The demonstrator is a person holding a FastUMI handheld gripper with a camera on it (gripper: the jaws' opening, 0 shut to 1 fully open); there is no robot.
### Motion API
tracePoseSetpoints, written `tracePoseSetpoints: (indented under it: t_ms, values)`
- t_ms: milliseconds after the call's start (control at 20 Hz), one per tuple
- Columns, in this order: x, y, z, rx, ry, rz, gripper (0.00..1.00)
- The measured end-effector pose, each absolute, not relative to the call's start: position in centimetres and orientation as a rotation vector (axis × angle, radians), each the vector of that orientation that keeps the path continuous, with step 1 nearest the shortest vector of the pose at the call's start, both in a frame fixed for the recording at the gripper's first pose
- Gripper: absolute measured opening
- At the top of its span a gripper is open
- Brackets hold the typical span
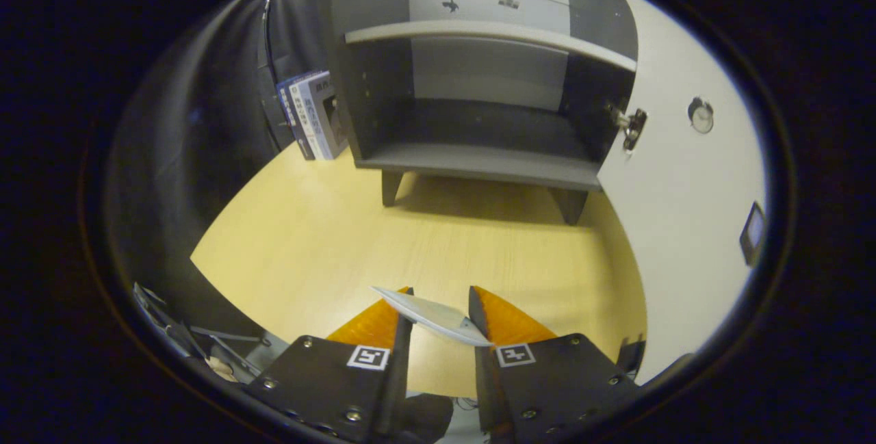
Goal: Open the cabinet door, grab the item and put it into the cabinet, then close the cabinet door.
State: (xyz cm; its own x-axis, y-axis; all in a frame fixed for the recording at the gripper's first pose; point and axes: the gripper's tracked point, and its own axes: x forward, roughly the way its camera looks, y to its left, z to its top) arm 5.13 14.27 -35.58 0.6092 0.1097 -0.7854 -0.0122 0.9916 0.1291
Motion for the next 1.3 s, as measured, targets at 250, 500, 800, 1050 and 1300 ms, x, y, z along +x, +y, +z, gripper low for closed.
tracePoseSetpoints:
  t_ms: [250, 500, 800, 1050, 1300]
  values:
    - [10.5, 11.4, -26.7, 0.093, 0.749, 0.03, 0.42]
    - [13.5, 10.0, -21.3, 0.086, 0.654, 0.024, 0.42]
    - [17.3, 9.2, -14.1, 0.084, 0.518, 0.033, 0.41]
    - [20.3, 8.7, -11.9, 0.131, 0.473, 0.04, 0.41]
    - [18.3, 9.1, -18.8, 0.073, 0.612, 0.069, 0.41]
